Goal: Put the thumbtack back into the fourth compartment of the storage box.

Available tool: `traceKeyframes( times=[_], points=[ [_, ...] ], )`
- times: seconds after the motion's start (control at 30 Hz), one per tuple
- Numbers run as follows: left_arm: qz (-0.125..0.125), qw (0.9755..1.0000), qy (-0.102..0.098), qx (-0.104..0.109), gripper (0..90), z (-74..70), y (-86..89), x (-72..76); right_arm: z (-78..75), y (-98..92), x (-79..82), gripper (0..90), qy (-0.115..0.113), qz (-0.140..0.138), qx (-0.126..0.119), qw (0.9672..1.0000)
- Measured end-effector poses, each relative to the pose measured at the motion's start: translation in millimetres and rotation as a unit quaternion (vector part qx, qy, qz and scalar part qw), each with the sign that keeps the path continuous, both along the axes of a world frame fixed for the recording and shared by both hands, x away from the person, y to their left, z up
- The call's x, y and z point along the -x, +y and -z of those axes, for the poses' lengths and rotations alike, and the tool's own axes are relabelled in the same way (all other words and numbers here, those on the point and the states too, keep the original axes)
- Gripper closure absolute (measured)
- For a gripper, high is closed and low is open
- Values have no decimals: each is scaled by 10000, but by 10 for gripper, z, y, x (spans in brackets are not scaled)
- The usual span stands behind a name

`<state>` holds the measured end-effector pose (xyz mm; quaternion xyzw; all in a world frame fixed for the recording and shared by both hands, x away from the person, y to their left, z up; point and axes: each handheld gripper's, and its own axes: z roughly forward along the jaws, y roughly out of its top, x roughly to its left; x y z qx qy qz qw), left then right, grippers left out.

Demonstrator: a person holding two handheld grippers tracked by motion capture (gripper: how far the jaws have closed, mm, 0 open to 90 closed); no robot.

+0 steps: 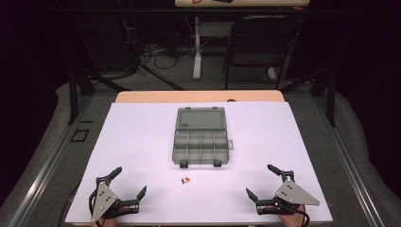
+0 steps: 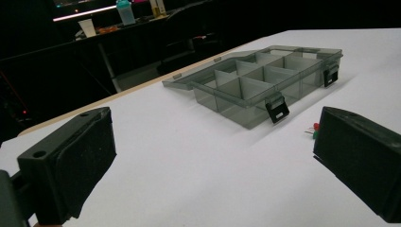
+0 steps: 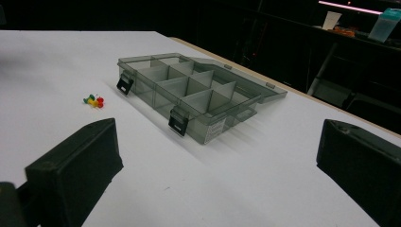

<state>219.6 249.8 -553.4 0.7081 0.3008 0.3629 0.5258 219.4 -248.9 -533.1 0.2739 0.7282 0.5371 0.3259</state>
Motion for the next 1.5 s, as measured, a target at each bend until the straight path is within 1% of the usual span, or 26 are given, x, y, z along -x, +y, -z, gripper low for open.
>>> traceKeyframes(
  times=[0.13, 0.3, 0.47, 0.53, 0.63, 0.67, 0.77, 0.87, 1.0, 1.07, 1.33, 1.5],
  points=[
    [-5, 10000, 36, 25, 0, 11, 1, -17, -2, -2, -5, 0, 5, -8, -10, 10000],
    [10, 10000, 17, 18, 1, 4, -2, -8, -4, 6, -5, 0, 53, -28, 43, 10000],
    [-8, 10000, 39, 87, 0, 13, 18, -13, -19, 42, -23, 0, 110, -53, 53, 9999],
    [-8, 9999, 35, 104, 1, 11, 20, -5, -32, 67, -36, 0, 134, -109, 60, 9998],
    [-13, 10000, 24, 92, 0, 7, 16, 7, -43, 133, -67, 0, 210, -205, 74, 9995],
    [-14, 10000, 17, 88, 0, 7, 13, 7, -46, 159, -74, 0, 199, -231, 109, 9995],
    [-3, 9999, 66, 88, 0, 14, 9, -4, -53, 246, -103, 0, 299, -336, 177, 9988],
    [-5, 9999, 61, 85, 0, 16, 13, -7, -63, 342, -135, 0, 437, -468, 315, 9975],
    [-10, 9999, 66, 105, 1, 12, 17, 0, -65, 471, -202, 0, 613, -645, 380, 9953],
    [-10, 10000, 36, 75, 1, 8, 14, 2, -65, 536, -232, 0, 692, -704, 428, 9942],
    [-17, 9999, 66, 90, 1, 12, 18, 2, -82, 744, -350, 0, 845, -807, 485, 9920],
    [-9, 9999, 87, 88, 1, 20, 12, -16, -105, 868, -439, 0, 963, -921, 420, 9902]
  ],
)
